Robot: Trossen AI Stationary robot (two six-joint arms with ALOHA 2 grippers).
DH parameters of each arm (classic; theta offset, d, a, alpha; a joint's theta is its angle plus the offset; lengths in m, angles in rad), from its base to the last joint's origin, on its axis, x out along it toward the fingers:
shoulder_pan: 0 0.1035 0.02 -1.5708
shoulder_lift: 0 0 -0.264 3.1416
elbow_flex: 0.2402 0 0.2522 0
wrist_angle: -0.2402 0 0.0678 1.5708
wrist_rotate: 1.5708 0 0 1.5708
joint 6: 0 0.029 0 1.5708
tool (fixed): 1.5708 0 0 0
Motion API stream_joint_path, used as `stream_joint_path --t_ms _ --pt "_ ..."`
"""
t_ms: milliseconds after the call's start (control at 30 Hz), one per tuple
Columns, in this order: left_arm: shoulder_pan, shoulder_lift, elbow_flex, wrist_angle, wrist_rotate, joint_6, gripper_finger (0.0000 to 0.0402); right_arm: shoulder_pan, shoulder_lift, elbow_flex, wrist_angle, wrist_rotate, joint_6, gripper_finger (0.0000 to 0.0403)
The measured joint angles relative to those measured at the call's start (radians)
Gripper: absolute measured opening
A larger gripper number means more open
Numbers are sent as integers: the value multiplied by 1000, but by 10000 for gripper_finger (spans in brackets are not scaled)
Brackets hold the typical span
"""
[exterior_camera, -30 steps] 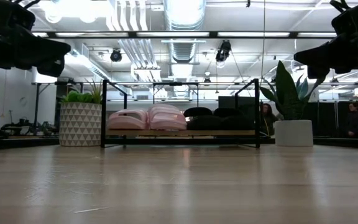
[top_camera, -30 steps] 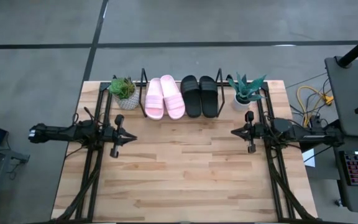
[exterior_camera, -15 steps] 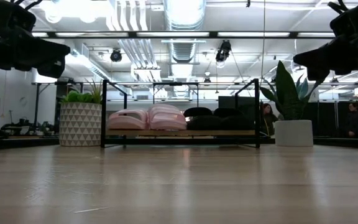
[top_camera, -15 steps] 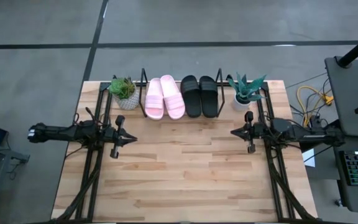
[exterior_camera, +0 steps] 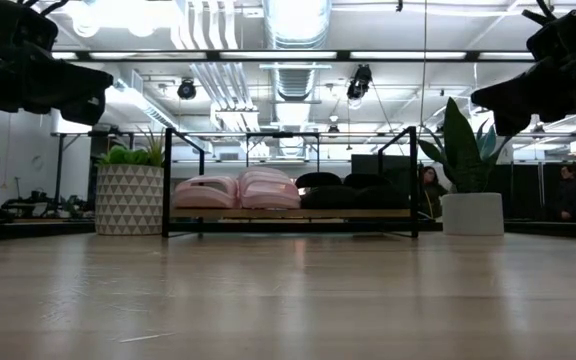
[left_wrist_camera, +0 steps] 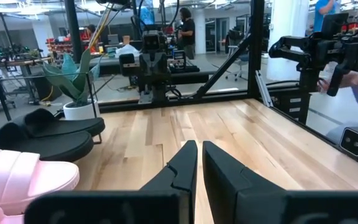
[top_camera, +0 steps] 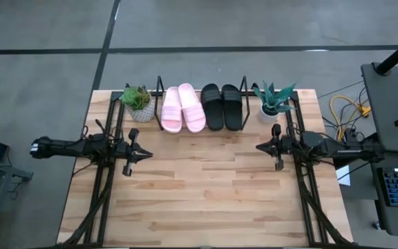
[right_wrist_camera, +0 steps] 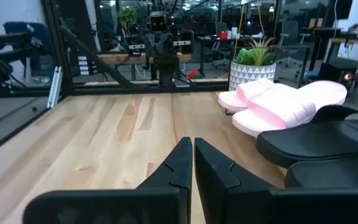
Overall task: Pick and place slides into the shelf
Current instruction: Return to Home Position
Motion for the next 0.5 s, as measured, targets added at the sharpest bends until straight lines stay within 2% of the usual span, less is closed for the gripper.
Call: stream_joint_path --t_ms 500 --pt "0 2 -1 4 -5 0 11 0 0 0 0 0 20 9"
